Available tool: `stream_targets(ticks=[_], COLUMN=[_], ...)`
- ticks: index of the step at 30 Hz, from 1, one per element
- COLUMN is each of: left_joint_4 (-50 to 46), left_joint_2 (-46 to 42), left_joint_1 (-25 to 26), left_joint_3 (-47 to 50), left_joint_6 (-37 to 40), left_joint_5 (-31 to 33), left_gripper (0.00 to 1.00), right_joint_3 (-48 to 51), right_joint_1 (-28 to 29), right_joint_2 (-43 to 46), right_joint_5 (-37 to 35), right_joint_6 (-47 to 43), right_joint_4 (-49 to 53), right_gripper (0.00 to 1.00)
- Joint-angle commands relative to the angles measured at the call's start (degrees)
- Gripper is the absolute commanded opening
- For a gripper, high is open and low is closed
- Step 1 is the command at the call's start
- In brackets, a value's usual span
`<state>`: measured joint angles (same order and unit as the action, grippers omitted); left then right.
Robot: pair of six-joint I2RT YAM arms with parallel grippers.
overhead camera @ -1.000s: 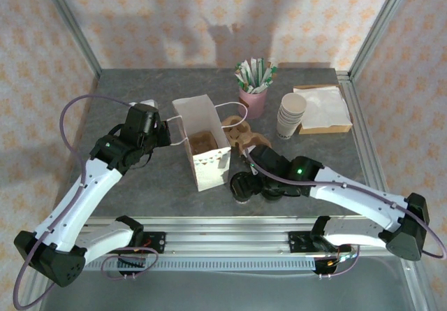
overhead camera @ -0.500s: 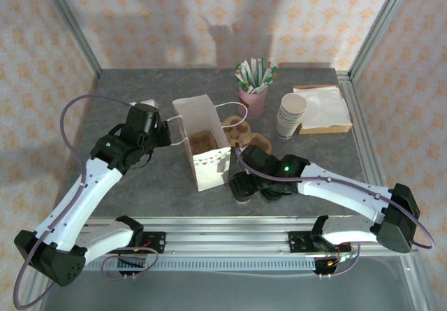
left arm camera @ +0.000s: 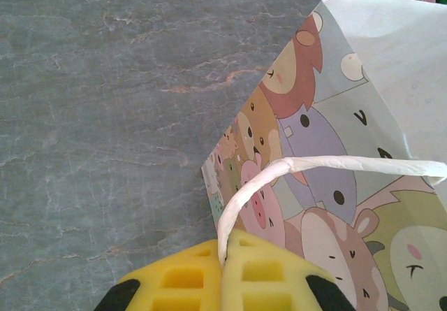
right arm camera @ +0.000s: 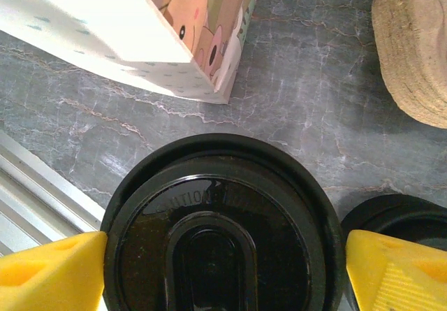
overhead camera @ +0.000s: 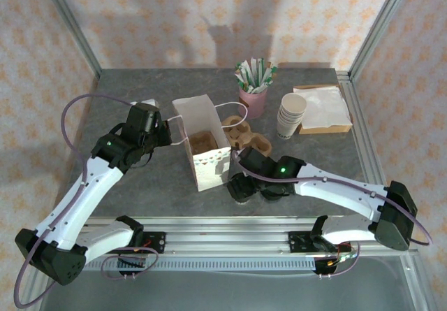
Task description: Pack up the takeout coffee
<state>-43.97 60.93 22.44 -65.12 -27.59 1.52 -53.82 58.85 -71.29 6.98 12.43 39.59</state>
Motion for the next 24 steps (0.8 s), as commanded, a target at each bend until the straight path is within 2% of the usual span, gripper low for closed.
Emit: stream_targets(ticks=[1,11,17,24], left_joint_4=[-0.7,-0.9,-0.8,-0.8], left_joint_2=[0.2,0.1,0.2,0.1], left_joint_1=[-0.5,-0.5,-0.5,-0.5], left_joint_3=[-1.7,-1.7,-1.6,-1.7], left_joint_6=[-0.9,-1.0,-1.0,-0.9], left_joint_5=[0.4,0.5,0.4,0.3], left_gripper=[0.00,0.00,0.00,0.00], right_joint_3=[0.8,-0.5,-2.9,-4.1], right_joint_1=[0.4,1.6,2.3,3.0], right_joint_2=[-0.9,-1.9,-1.9,-2.2], right_joint_5=[-2.0,-5.4,-7.6,-9.2], right_joint_6=[0.1,0.7,0.5,0.5], right_joint_4=[0.1,2.3,4.7,5.8], right_gripper=[0.84,0.84,0.92,0.92])
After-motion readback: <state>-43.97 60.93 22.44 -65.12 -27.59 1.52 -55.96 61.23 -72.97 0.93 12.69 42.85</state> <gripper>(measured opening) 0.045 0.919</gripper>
